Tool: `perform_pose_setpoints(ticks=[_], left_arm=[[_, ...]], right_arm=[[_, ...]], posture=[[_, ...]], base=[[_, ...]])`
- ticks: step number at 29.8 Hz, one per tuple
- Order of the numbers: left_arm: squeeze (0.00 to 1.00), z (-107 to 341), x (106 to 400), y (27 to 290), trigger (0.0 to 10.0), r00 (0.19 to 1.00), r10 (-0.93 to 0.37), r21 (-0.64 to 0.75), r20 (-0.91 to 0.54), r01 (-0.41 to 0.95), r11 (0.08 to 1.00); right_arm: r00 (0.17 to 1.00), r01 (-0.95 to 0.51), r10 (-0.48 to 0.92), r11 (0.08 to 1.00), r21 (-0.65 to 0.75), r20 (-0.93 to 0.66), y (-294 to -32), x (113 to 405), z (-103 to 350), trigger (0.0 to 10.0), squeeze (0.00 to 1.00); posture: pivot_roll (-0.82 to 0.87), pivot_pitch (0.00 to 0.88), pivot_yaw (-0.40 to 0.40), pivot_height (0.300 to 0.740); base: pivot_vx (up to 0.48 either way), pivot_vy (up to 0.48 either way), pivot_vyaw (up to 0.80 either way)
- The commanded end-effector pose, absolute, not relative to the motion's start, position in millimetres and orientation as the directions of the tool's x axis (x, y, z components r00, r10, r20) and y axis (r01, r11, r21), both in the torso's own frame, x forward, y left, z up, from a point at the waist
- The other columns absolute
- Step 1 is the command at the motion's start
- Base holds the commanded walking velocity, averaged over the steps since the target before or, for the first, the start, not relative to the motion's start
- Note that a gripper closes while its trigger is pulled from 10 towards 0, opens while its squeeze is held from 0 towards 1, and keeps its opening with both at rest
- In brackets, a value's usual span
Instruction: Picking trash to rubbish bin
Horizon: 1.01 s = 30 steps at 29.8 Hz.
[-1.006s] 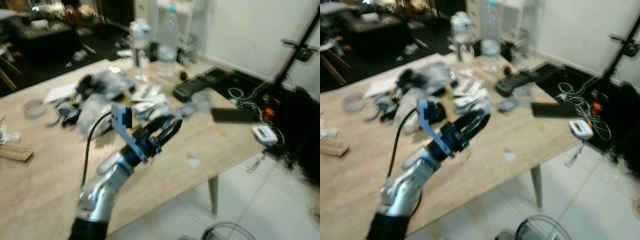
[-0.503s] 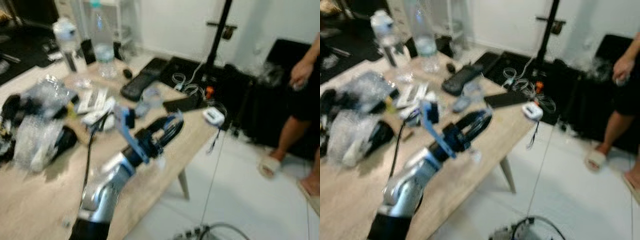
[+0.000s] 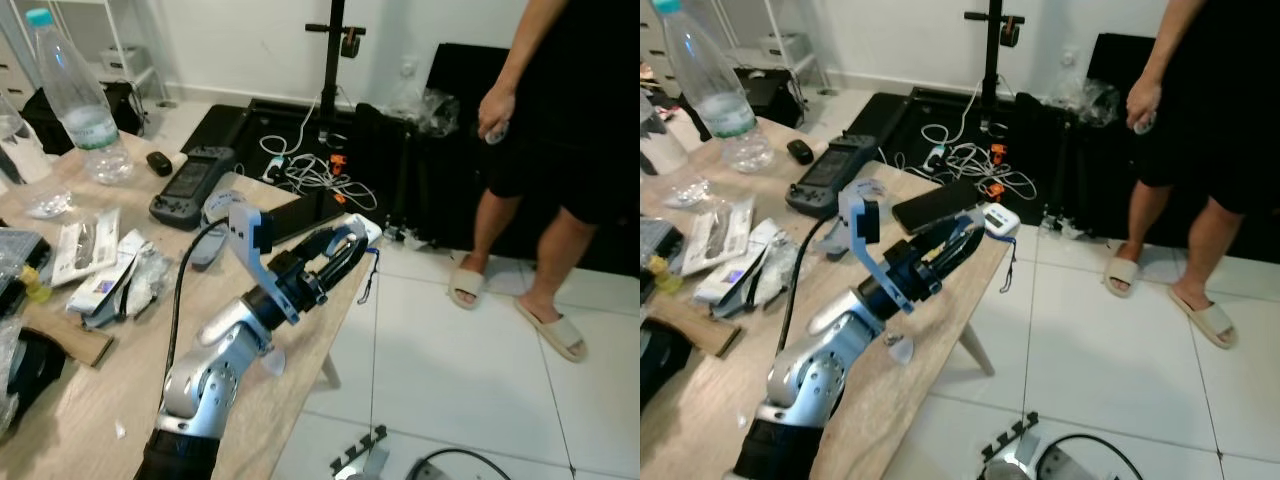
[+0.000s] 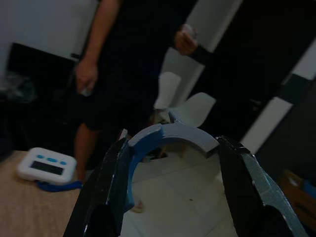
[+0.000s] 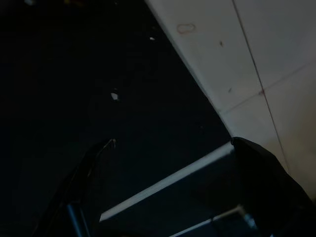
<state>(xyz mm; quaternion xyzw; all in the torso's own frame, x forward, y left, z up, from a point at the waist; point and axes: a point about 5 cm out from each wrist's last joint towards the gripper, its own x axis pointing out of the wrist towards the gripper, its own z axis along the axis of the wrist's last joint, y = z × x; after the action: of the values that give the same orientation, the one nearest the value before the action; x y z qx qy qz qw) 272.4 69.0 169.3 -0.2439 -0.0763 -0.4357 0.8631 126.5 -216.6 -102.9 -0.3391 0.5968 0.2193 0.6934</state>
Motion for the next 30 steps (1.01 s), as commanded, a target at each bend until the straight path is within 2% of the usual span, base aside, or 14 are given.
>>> perform_pose_setpoints(ticks=[1, 4, 12, 30], left_arm=[[0.0, 164.6, 274.9, 70.3, 10.0, 0.629, -0.709, -0.356, 0.319, 0.773, 0.525], [0.0, 164.3, 276.8, 71.3, 10.0, 0.64, -0.702, -0.341, 0.313, 0.765, 0.546], [0.0, 166.5, 285.0, 80.1, 10.0, 0.685, -0.648, -0.317, 0.333, 0.728, 0.607], [0.0, 163.1, 286.2, 78.9, 10.0, 0.687, -0.647, -0.311, 0.332, 0.727, 0.612]], right_arm=[[0.17, -0.714, -0.079, 0.677, -0.178, -0.982, -207.9, 119.3, -106.6, 10.0, 0.0], [0.175, -0.709, -0.075, 0.682, -0.179, -0.982, -205.2, 121.3, -106.5, 10.0, 0.0], [0.188, -0.71, -0.06, 0.681, -0.178, -0.98, -196.5, 127.2, -106.1, 10.0, 0.0], [0.188, -0.718, -0.077, 0.669, -0.191, -0.979, -207.0, 129.9, -103.5, 10.0, 0.0]], posture=[[0.05, 0.048, 0.001, 0.74], [0.05, 0.047, 0.001, 0.74], [0.05, 0.043, -0.002, 0.74], [0.05, 0.037, -0.012, 0.74]], base=[[0.0, 0.0, -0.79], [0.0, 0.0, -0.78], [0.0, 0.0, 0.0], [0.0, -0.407, 0.0]])
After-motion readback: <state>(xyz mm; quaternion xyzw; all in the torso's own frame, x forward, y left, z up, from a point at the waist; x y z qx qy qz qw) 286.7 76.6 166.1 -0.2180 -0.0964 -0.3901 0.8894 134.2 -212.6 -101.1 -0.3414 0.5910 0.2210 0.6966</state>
